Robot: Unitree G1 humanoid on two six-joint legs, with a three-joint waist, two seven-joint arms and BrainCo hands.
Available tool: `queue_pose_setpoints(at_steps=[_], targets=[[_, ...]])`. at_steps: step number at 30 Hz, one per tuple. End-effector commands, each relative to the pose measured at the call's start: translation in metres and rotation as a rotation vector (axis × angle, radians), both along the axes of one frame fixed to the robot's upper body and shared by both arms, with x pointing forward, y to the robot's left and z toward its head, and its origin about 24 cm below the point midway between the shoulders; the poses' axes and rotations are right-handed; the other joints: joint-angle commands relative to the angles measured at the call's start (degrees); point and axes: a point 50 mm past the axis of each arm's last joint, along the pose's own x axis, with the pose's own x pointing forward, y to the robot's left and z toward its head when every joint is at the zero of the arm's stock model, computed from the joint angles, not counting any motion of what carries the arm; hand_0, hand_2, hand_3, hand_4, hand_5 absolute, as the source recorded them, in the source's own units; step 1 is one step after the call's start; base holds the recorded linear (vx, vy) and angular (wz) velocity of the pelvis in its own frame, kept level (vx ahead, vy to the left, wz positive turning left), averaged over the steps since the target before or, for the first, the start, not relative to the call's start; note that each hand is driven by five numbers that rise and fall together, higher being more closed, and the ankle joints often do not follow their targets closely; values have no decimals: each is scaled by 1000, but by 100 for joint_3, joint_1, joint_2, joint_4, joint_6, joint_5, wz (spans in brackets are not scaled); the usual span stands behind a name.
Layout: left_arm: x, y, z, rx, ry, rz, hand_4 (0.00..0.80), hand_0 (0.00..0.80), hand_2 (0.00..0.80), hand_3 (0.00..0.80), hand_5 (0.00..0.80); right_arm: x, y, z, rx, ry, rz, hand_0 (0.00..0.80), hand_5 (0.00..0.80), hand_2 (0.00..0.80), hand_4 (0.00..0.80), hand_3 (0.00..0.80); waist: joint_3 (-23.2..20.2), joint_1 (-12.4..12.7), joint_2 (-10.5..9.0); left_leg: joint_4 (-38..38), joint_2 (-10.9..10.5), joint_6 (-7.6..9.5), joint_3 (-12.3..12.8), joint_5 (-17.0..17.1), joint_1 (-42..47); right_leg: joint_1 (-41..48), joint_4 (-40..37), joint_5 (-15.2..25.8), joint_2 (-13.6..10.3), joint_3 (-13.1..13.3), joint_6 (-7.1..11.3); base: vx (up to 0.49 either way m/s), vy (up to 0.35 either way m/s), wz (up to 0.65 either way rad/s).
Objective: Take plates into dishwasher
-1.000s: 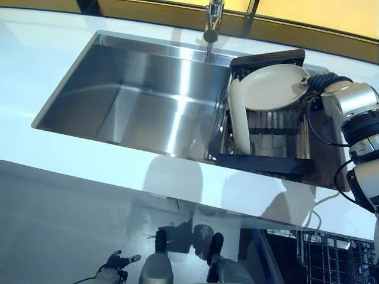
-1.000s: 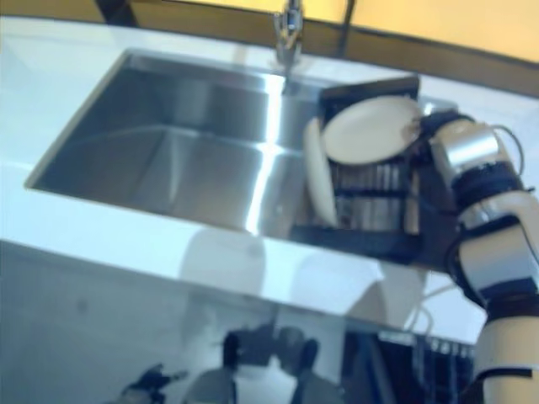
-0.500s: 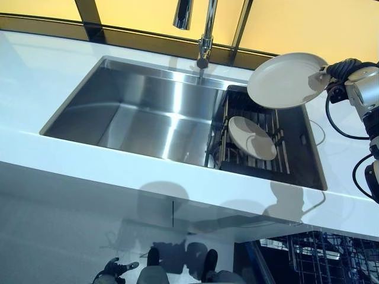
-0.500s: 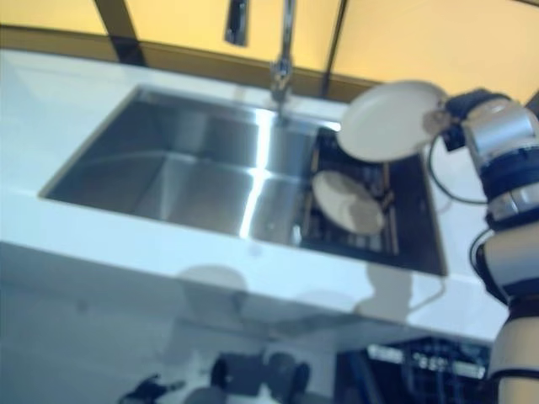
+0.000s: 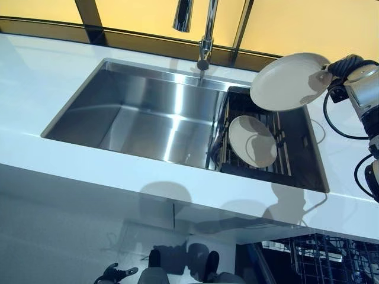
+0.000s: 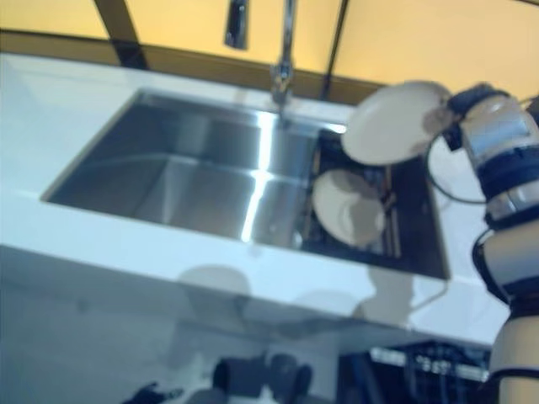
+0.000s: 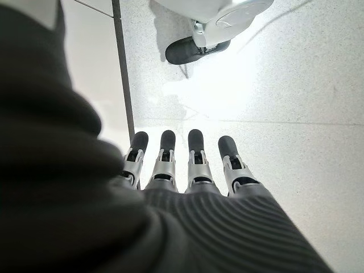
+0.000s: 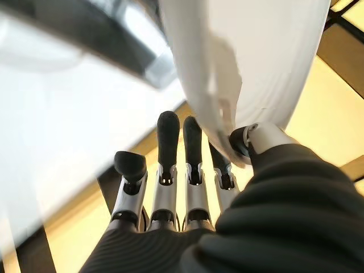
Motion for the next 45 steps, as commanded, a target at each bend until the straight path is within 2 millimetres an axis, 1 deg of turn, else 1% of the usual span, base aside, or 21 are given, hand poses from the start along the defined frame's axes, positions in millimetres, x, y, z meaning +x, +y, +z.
queue_pose_setpoints(at_steps=[1, 2, 3, 6, 13, 16, 20, 22, 25, 27, 29, 33, 34, 36, 37, 38, 40, 42, 43, 44, 45], targets=[[8, 12, 5, 73, 8, -92, 0, 0, 0, 0, 0, -25, -9, 85, -314, -169, -88, 800, 800, 800, 800, 800, -79, 50, -300, -24, -112, -43, 132, -271, 23, 371, -6, -393, -214, -73, 566, 0, 0, 0], [7, 13, 6, 76, 11, -97, 0, 0, 0, 0, 0, -30, -13, 93, -413, -171, -110, 800, 800, 800, 800, 800, -119, 31, -317, -24, -104, -39, 150, -287, 53, 383, -6, -397, -209, -60, 579, 0, 0, 0], [8, 13, 6, 76, 11, -98, 0, 0, 0, 0, 0, -31, -13, 95, -430, -170, -113, 800, 800, 800, 800, 800, -125, 27, -317, -24, -102, -39, 154, -290, 59, 384, -6, -397, -208, -56, 581, 0, 0, 0], [10, 15, 7, 83, 19, -121, 0, 0, 0, 0, 0, -38, -15, 106, -604, -151, -158, 800, 800, 800, 800, 800, -224, -56, -330, -24, -83, -18, 216, -327, 135, 401, -6, -402, -204, 13, 611, -1, -12, -7], [16, 18, 10, 84, 37, -165, 0, 0, 0, 0, 0, -47, -24, 107, -771, -112, -211, 800, 800, 800, 800, 800, -393, -250, -286, -24, -37, 7, 369, -404, 283, 403, -6, -399, -203, 166, 662, 3, 3, -15], [16, 20, 10, 88, 57, -184, 0, 0, 0, 0, 0, -53, -27, 108, -891, -97, -222, 800, 800, 800, 800, 800, -495, -391, -285, -24, -14, 13, 456, -442, 374, 404, -6, -403, -171, 301, 676, 41, -1, -21], [18, 20, 11, 87, 60, -196, 0, 0, 0, 0, 0, -60, -31, 107, -1000, -72, -235, 800, 800, 800, 800, 800, -537, -534, -279, -24, 12, 26, 541, -478, 461, 412, -6, -414, -131, 440, 679, 35, 1, -20], [20, 21, 12, 86, 57, -205, 0, 0, 0, 0, 0, -68, -41, 101, -1052, -33, -251, 800, 800, 800, 800, 800, -557, -660, -275, -24, 33, 34, 613, -505, 497, 385, -6, -415, -95, 555, 683, 11, -18, -20], [22, 21, 12, 85, 56, -209, 0, 0, 0, 0, 0, -74, -50, 92, -1083, -3, -238, 800, 800, 800, 800, 800, -558, -801, -265, -24, 66, 41, 704, -524, 534, 345, -6, -414, -47, 677, 678, 3, -16, -23], [22, 21, 12, 88, 57, -210, 0, 0, 0, 0, 0, -78, -54, 87, -1096, 9, -234, 800, 800, 800, 800, 800, -561, -851, -271, -24, 79, 42, 738, -533, 551, 332, -6, -411, -26, 729, 675, 0, -19, -12], [22, 22, 12, 92, 64, -218, 0, 0, 0, 0, 0, -85, -64, 78, -1119, 39, -232, 800, 800, 800, 800, 800, -556, -994, -269, -24, 104, 45, 816, -558, 586, 288, -6, -406, 21, 850, 675, -6, -29, -22], [21, 21, 11, 95, 73, -223, 0, 0, 0, 0, 0, -94, -74, 66, -1126, 70, -213, 800, 800, 800, 800, 800, -566, -1210, -263, -24, 139, 40, 954, -580, 646, 231, -6, -394, 84, 1024, 671, -3, -15, -21], [21, 22, 11, 97, 73, -224, 0, 0, 0, 0, 0, -95, -75, 65, -1123, 74, -213, 800, 800, 800, 800, 800, -567, -1209, -272, -24, 141, 39, 960, -581, 647, 228, -6, -393, 87, 1031, 670, 6, -7, -17], [21, 19, 10, 91, 74, -227, 0, 0, 0, 0, 0, -99, -79, 54, -1127, 95, -187, 800, 800, 800, 800, 800, -569, -1369, -242, -24, 161, 36, 1063, -595, 699, 202, -6, -383, 120, 1140, 661, 13, -4, -22], [22, 18, 10, 91, 75, -228, 0, 0, 0, 0, 0, -100, -81, 50, -1128, 102, -177, 800, 800, 800, 800, 800, -572, -1419, -237, -23, 166, 37, 1098, -600, 713, 190, -6, -378, 129, 1175, 661, 13, -4, -22], [22, 19, 10, 93, 74, -228, 0, 0, 0, 0, 0, -100, -82, 48, -1126, 104, -176, 800, 800, 800, 800, 800, -572, -1419, -245, -23, 167, 37, 1105, -601, 716, 187, -6, -376, 132, 1182, 661, 10, -3, -16], [24, 17, 10, 88, 69, -226, 0, 0, 0, 0, 0, -104, -84, 35, -1138, 121, -147, 800, 800, 800, 800, 800, -562, -1576, -208, -6, 183, 40, 1212, -620, 739, 149, -6, -361, 152, 1281, 665, 5, -7, -17], [26, 17, 10, 90, 64, -225, 0, 0, 0, 0, 0, -106, -86, 28, -1143, 134, -139, 800, 800, 800, 800, 800, -551, -1625, -210, -1, 188, 40, 1254, -625, 740, 125, -6, -351, 161, 1322, 666, -12, -8, -19], [27, 16, 10, 88, 60, -220, 0, 0, 0, 0, 0, -109, -87, 21, -1145, 146, -128, 800, 800, 800, 800, 800, -542, -1707, -188, 1, 192, 44, 1300, -630, 742, 95, -6, -338, 166, 1354, 667, -29, -5, -15], [29, 17, 11, 91, 57, -221, 0, 0, 0, 0, 0, -111, -89, 16, -1144, 153, -126, 800, 800, 800, 800, 800, -531, -1719, -195, 1, 195, 46, 1314, -631, 737, 80, -6, -332, 166, 1368, 668, -50, -5, -15], [31, 18, 12, 92, 53, -219, 0, 0, 0, 0, 0, -115, -91, 7, -1141, 158, -113, 800, 800, 800, 800, 800, -504, -1790, -176, 3, 198, 49, 1358, -636, 732, 51, -6, -318, 165, 1398, 672, -45, -1, -17]])
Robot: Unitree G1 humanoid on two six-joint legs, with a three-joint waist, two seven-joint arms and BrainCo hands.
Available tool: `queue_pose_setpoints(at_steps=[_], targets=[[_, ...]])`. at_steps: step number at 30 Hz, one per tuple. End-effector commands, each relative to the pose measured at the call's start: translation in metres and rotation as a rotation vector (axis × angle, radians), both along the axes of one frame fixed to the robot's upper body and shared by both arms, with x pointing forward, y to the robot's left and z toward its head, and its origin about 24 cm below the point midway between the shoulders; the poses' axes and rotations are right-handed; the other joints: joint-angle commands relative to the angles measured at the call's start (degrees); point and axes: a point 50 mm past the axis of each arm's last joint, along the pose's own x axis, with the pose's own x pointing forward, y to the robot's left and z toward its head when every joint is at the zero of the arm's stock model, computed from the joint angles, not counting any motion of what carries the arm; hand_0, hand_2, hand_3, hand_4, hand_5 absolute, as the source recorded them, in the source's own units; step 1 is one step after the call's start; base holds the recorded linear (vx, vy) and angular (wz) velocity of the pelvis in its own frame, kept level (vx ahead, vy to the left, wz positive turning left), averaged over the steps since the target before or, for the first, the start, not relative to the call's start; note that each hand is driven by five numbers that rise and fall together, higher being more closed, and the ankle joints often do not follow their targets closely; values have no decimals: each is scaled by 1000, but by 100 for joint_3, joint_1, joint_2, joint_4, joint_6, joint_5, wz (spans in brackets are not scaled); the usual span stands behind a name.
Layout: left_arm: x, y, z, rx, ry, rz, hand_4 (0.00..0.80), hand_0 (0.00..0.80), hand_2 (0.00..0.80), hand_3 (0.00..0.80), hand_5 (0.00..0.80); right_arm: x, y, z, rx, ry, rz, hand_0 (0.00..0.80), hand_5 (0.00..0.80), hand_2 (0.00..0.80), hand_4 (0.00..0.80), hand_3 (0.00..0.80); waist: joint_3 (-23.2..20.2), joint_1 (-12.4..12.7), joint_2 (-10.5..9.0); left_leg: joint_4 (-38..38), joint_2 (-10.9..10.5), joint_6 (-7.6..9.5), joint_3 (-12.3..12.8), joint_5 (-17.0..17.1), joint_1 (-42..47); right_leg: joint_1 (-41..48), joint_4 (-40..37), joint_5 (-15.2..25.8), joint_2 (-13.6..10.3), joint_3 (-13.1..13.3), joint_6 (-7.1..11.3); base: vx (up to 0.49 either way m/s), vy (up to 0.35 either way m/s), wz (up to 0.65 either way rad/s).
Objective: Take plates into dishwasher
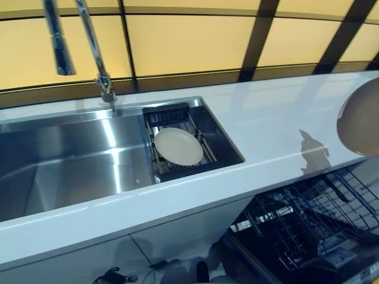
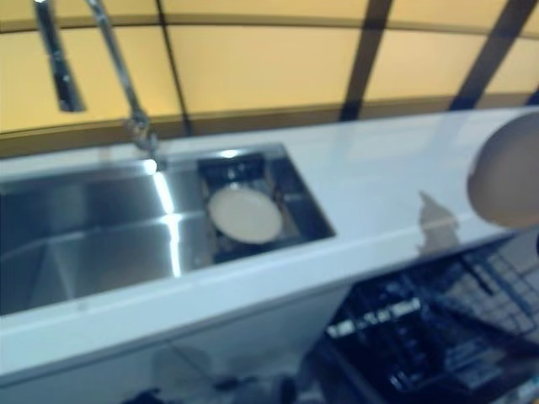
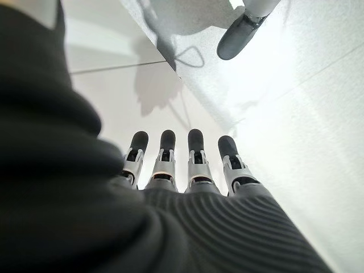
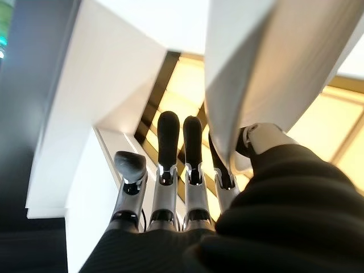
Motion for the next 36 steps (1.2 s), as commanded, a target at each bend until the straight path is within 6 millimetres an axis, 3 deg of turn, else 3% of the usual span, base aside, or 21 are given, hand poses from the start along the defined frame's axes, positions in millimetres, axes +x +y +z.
queue_pose_setpoints(at_steps=[1, 8, 22, 36], targets=[[24, 17, 11, 67, -41, -39, 0, 0, 0, 0, 0, -12, 2, 21, -111, -108, 19, 800, 800, 800, 800, 800, 288, -96, -216, 46, 40, 132, -50, -337, 223, 340, 19, -433, -124, 109, 493, -50, 1, -15], [26, 17, 12, 72, -51, -20, 0, 0, 0, 0, 0, -18, 4, -7, -146, -25, 50, 800, 800, 800, 800, 800, 370, -228, -139, 54, 14, 149, 48, -353, 204, 250, 34, -404, -136, 172, 494, -29, 13, -8], [32, 13, 12, 69, -60, -18, 0, 0, 0, 0, 0, -16, 21, -60, -250, 181, 105, 800, 800, 800, 800, 800, 415, -254, -67, 68, -10, 175, 70, -370, 189, 183, 61, -377, -141, 135, 484, 0, 0, 0], [32, 6, 10, 58, -51, -27, 0, 0, 0, 0, 0, -11, 40, -121, -168, 363, 90, 800, 800, 800, 800, 800, 389, -164, -27, 54, -19, 185, 0, -372, 223, 231, 51, -372, -159, 44, 473, 0, 0, 0]])
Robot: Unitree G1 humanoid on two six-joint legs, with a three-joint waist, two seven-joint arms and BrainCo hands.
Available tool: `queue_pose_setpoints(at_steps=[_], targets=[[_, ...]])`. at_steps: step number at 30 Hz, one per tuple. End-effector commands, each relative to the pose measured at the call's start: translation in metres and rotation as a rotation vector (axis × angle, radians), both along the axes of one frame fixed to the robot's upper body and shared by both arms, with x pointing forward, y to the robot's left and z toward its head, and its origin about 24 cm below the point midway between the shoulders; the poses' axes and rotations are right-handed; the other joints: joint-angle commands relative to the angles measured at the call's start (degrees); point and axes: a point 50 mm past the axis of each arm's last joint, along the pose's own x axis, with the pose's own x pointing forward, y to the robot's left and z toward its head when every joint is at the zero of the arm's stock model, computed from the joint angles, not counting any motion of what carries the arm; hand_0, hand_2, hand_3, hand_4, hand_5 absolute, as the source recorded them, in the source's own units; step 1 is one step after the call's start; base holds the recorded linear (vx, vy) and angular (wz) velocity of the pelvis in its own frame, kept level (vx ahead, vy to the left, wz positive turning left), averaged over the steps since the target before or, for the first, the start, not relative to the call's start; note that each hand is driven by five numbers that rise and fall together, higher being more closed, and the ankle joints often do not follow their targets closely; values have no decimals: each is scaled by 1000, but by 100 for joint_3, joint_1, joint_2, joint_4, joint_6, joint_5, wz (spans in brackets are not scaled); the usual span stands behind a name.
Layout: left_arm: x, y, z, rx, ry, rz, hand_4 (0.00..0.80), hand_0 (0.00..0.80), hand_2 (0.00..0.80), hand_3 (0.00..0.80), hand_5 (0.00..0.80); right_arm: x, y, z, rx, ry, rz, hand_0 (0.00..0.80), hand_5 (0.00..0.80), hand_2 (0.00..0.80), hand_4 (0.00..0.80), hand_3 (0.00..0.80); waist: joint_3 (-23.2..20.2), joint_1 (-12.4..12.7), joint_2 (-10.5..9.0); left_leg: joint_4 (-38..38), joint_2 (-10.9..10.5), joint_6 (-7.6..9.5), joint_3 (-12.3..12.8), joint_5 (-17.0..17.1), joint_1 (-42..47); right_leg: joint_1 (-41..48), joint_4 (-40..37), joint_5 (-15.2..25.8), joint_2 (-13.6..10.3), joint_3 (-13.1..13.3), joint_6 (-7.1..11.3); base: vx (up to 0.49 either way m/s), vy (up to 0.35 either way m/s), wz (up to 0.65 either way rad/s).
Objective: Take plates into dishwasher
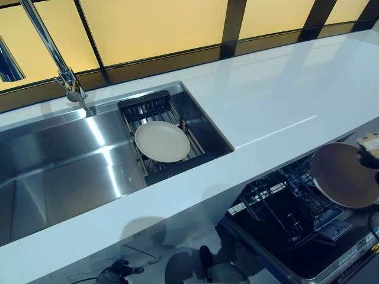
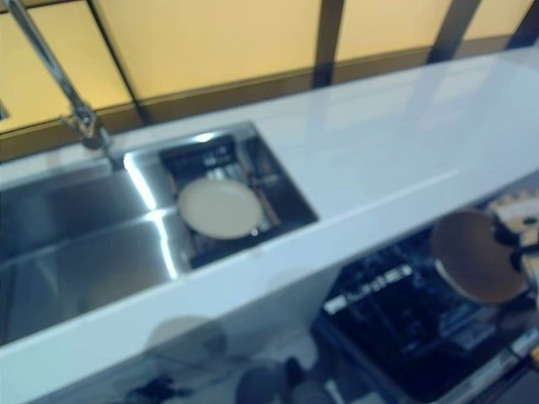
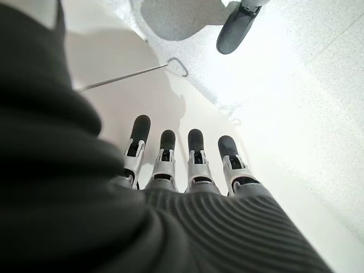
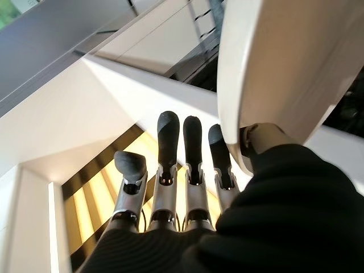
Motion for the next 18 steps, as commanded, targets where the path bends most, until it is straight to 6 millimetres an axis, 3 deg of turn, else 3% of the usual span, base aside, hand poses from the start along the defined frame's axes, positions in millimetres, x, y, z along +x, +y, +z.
queue_pose_setpoints(at_steps=[1, 18], targets=[[16, 19, 9, 77, -30, 6, 0, 0, 0, 0, 0, 9, 8, 4, 18, -78, -36, 800, 800, 800, 800, 800, 21, 138, -270, 57, -18, 173, -142, -303, 215, 305, 51, -371, -164, -81, 475, 0, 0, 0], [17, 15, 9, 73, -16, -33, 0, 0, 0, 0, 0, 22, 24, -59, 165, 75, -205, 800, 800, 800, 800, 800, 0, 483, -259, 46, -44, 187, -344, -292, 230, 404, 34, -373, -246, -289, 482, 12, -4, 4]])
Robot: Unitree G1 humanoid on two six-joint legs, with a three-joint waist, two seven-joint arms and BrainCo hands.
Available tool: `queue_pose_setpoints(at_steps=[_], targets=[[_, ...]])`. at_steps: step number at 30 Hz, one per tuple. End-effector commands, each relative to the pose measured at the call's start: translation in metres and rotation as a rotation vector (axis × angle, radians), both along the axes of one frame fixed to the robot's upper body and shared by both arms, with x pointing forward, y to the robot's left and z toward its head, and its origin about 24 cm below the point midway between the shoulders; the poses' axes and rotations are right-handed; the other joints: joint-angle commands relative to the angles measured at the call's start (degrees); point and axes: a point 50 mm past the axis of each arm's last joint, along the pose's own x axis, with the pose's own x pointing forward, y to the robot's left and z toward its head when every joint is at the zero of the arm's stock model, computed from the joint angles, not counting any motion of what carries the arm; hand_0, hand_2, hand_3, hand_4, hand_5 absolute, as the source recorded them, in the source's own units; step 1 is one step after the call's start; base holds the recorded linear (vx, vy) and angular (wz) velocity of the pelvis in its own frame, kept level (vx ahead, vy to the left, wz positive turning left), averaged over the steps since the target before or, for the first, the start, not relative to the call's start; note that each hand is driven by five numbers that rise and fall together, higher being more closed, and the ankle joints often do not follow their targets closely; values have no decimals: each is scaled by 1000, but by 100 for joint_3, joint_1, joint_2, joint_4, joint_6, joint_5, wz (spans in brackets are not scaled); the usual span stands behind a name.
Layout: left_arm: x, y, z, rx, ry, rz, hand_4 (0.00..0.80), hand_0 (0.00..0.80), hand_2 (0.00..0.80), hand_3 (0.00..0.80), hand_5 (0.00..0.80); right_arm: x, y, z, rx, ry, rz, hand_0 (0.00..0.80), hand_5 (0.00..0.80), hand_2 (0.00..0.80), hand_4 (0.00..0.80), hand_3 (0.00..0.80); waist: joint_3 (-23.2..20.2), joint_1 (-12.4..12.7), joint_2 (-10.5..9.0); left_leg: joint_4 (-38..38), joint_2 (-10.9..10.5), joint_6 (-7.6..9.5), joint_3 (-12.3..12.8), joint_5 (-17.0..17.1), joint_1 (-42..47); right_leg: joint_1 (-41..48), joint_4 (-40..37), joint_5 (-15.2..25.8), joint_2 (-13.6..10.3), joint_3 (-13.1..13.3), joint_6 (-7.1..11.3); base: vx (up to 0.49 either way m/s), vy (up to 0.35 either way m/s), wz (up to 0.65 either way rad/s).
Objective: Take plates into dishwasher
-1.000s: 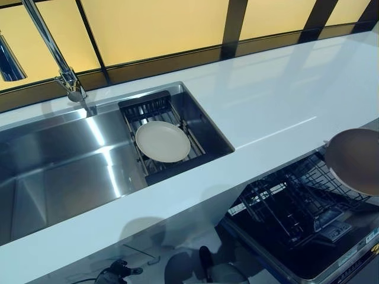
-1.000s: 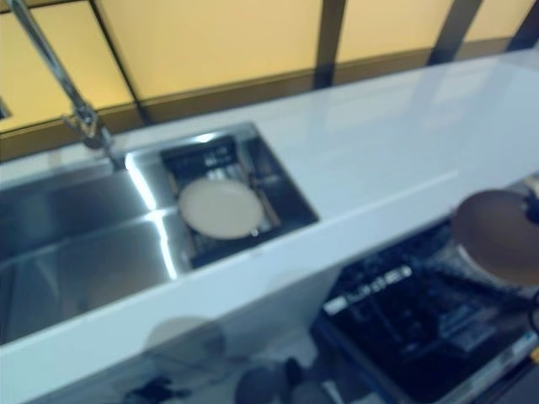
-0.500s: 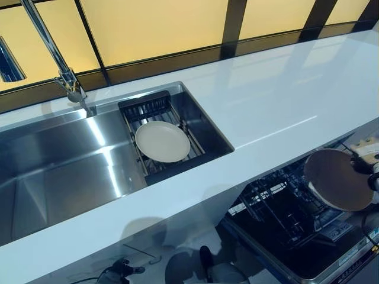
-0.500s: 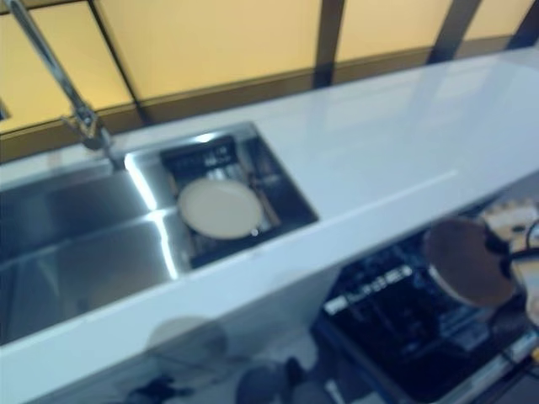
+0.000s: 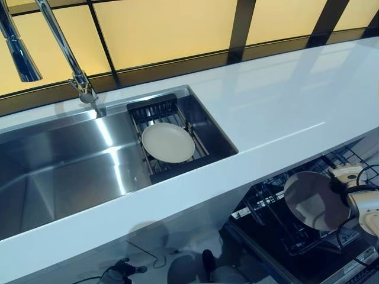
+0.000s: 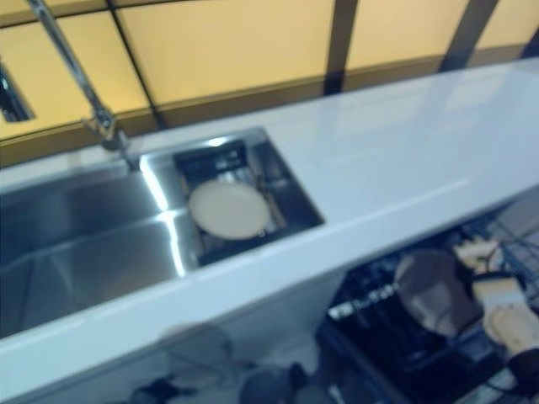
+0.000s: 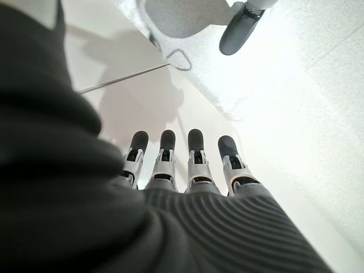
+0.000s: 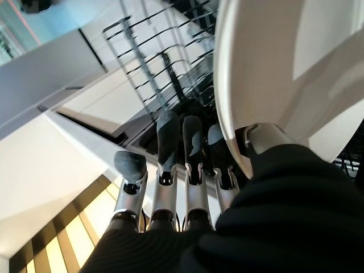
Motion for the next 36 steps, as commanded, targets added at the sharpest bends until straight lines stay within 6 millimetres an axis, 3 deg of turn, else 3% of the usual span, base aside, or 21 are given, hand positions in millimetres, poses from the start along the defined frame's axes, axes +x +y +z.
queue_pose_setpoints(at_steps=[1, 15, 25, 36], targets=[[15, 20, 10, 75, -25, -29, 0, 0, 0, 0, 0, 20, 2, 12, -9, -97, -72, 800, 800, 800, 800, 800, 17, 285, -325, 48, -91, 188, -203, -290, 143, 242, 34, -352, -246, -147, 512, 27, -23, 5], [16, 17, 10, 69, -17, -76, 0, 0, 0, 0, 0, 19, 6, -34, 77, 10, -249, 800, 800, 800, 800, 800, 10, 584, -247, 24, -98, 164, -414, -269, 142, 326, 20, -370, -335, -353, 517, 6, -7, 8], [12, 10, 6, 48, 0, -123, 0, 0, 0, 0, 0, 10, 16, -78, 109, 111, -323, 800, 800, 800, 800, 800, -56, 824, -140, 24, -117, 158, -568, -265, 164, 417, 20, -398, -401, -509, 520, 21, 9, 7], [15, 6, 7, 43, -4, -152, 0, 0, 0, 0, 0, 2, 21, -93, 124, 150, -367, 800, 800, 800, 800, 800, -47, 904, -98, 24, -122, 159, -629, -257, 164, 428, 20, -382, -434, -568, 536, 1, 4, 3]])
